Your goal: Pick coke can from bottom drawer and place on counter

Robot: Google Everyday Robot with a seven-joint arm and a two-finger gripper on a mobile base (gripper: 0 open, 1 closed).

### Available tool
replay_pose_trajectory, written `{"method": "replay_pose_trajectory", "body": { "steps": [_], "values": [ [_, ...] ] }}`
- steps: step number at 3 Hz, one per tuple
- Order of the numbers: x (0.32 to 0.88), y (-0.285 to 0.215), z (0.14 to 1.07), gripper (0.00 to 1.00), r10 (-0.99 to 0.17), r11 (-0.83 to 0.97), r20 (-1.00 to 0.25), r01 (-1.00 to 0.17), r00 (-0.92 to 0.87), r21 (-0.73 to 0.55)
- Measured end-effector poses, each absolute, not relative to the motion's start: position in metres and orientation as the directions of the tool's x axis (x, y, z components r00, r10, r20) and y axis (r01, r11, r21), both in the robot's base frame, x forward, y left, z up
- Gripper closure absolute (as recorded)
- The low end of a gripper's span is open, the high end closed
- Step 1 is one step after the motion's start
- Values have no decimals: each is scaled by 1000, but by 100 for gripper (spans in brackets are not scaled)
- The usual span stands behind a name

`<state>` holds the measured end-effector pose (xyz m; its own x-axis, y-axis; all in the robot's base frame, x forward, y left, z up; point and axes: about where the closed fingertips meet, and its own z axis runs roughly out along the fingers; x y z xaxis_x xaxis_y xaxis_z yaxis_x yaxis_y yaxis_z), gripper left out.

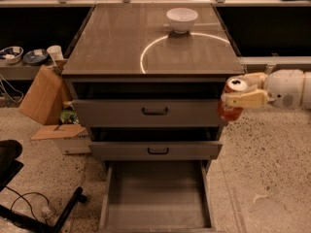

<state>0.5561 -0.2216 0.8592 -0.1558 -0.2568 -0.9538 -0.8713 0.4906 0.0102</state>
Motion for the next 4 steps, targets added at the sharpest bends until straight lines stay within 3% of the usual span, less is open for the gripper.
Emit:
{"method": "replay_pose_trajectory", "body": {
  "steps": [2,4],
  "values": [
    [631,-250,951,100,-169,580,-977,-815,-126,5],
    [738,-234,955,100,-84,671,-982,-738,-170,71]
  ]
}}
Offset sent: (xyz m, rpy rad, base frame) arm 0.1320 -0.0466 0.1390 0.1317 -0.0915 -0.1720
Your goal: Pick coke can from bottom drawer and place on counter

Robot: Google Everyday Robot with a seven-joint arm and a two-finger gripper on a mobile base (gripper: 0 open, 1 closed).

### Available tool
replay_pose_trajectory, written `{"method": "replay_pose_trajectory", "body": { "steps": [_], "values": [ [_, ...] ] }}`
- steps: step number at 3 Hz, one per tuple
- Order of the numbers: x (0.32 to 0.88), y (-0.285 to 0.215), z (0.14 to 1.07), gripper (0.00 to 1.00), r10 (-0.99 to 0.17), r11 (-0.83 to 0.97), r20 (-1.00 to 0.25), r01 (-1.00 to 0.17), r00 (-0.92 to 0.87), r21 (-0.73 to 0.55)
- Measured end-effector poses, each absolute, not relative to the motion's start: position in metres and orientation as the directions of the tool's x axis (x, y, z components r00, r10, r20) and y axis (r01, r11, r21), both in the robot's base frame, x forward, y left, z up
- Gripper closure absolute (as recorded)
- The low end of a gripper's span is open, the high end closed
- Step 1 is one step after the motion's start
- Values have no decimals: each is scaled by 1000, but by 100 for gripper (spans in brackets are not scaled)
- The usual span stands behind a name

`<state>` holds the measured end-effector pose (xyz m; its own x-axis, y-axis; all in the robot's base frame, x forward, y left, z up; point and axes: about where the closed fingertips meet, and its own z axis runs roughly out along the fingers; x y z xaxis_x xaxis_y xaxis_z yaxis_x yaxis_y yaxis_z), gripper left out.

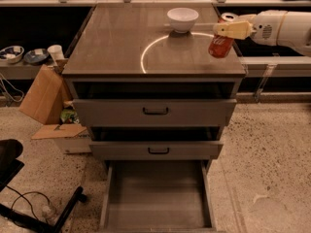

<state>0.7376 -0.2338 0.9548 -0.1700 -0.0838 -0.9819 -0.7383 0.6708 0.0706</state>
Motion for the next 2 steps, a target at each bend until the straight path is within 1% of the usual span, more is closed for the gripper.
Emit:
{"method": "replay_pose_trajectory", "body": {
  "steps": [1,2],
  "values": [
    [776,-210,925,100,-67,665,-979,-740,-190,98],
    [799,-188,894,100,-109,658,-966,-746,-234,106]
  ]
}}
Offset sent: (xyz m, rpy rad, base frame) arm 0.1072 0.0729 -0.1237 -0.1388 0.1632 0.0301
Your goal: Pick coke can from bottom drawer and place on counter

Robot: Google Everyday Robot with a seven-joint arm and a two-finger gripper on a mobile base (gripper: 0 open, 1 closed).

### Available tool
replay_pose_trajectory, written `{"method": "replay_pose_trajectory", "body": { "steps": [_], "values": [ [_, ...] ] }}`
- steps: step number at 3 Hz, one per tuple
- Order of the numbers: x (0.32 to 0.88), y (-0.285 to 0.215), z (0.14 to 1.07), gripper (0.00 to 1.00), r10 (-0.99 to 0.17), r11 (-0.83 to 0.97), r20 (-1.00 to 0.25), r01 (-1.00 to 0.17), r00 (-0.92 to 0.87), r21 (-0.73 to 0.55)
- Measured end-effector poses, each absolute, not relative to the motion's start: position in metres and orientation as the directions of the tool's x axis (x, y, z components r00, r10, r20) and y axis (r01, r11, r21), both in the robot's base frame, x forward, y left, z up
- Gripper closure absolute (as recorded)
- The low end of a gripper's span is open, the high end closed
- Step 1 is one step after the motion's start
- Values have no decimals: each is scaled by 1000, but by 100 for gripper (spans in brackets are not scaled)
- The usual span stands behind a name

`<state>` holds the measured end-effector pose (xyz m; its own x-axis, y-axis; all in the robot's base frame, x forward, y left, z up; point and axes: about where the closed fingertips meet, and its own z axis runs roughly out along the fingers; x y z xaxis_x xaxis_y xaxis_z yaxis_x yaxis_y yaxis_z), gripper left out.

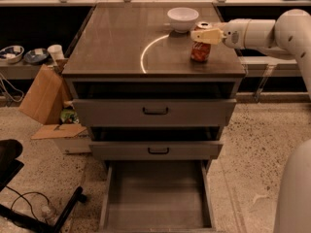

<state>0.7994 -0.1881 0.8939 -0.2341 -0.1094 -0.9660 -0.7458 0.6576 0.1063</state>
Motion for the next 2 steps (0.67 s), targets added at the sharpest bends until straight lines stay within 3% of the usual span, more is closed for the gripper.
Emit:
{"method": "replay_pose_trajectory", "body": {
  "steps": [2],
  "values": [
    [799,-188,900,59,-109,658,-966,-746,-234,106]
  ]
}}
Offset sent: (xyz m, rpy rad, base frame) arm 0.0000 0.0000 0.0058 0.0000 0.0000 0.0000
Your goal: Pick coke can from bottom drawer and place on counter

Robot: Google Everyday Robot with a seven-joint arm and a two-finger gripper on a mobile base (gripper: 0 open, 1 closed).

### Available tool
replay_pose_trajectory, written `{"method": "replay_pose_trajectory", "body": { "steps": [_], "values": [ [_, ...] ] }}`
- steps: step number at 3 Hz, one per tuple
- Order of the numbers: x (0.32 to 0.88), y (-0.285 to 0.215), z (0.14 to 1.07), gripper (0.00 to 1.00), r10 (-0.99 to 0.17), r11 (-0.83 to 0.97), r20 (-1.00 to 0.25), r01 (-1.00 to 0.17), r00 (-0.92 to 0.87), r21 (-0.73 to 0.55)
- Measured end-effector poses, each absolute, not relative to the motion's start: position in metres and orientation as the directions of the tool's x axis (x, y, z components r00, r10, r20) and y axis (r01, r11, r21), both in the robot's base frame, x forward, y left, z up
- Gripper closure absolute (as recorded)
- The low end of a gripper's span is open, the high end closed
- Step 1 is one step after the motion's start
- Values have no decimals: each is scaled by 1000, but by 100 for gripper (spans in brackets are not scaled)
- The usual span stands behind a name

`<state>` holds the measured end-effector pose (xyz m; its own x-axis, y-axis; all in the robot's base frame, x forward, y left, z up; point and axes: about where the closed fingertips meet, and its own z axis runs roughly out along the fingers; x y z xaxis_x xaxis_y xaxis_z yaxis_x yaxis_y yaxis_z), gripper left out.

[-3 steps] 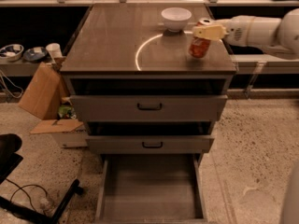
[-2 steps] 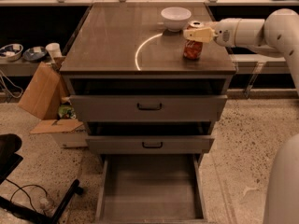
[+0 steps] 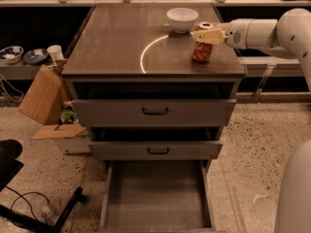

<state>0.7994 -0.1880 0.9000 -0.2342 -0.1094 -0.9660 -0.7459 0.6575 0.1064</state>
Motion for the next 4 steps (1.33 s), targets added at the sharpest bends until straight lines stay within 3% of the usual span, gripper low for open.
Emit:
{"method": "replay_pose_trajectory", "body": {
  "steps": [2,3,4],
  "values": [
    [790,-199,921,13,-148,650,-970,-759,-192,51],
    [772,-216,970,0,-260,631,-957,-773,-128,-68],
    [740,-247,1003,0,-395,602,-913,-779,-103,-172]
  ]
}}
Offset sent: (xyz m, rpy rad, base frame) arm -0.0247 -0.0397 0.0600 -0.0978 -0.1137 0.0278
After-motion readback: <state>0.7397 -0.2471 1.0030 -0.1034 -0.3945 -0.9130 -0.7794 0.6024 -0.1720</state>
